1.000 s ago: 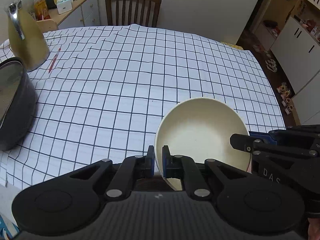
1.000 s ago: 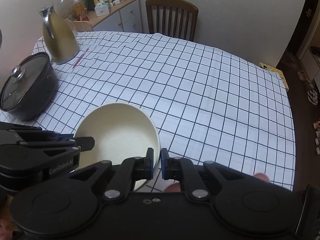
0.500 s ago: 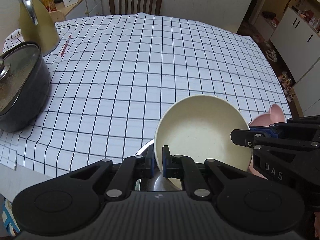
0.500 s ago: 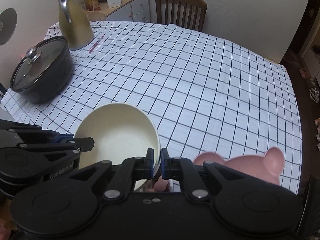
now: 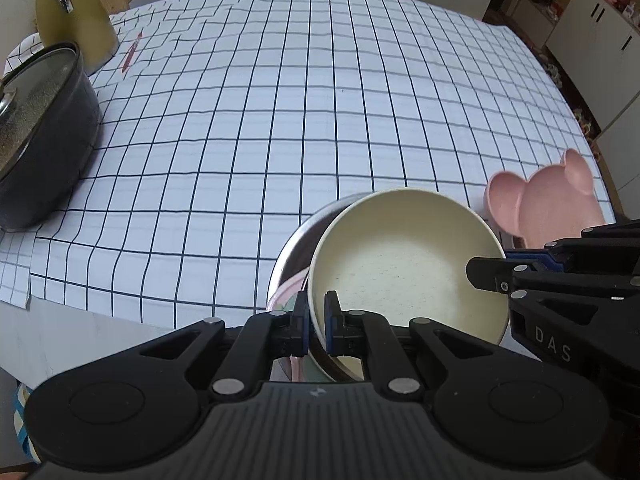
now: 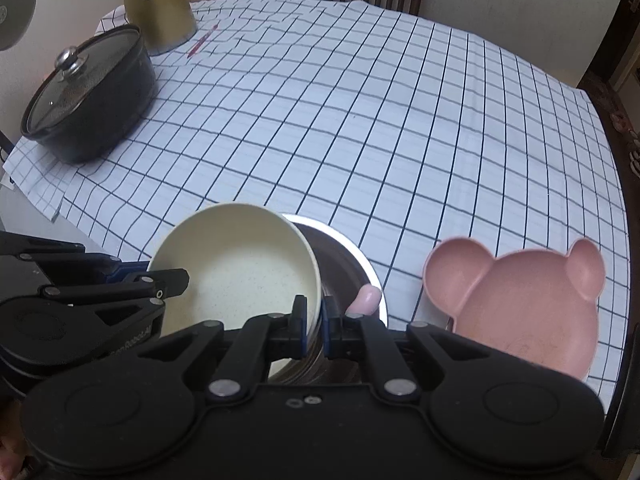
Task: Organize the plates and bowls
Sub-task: 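Lift the cream bowl with both grippers and carry it over the steel bowl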
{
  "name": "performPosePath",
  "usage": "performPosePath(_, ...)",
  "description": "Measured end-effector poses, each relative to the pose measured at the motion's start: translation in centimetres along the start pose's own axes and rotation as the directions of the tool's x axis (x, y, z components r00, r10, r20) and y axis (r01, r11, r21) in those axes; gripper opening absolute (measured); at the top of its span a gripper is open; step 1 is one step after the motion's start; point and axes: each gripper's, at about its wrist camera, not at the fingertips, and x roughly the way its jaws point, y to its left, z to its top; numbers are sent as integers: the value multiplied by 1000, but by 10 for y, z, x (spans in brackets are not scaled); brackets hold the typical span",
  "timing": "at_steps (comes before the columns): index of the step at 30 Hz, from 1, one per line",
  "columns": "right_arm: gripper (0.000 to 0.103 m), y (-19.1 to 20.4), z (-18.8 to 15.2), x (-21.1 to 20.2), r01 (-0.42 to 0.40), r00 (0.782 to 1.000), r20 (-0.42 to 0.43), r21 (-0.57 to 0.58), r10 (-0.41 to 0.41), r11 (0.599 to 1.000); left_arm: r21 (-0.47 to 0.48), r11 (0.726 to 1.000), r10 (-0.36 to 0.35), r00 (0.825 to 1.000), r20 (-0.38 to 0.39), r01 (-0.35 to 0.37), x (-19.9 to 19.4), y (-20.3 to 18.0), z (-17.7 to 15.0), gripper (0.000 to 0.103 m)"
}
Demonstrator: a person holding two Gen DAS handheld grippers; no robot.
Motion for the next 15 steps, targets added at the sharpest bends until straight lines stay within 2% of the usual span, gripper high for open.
performPosePath(15, 9, -4, -10, 16, -6, 999, -47, 20, 7, 1000, 51, 998, 26, 999, -23, -25, 15, -6, -2, 7)
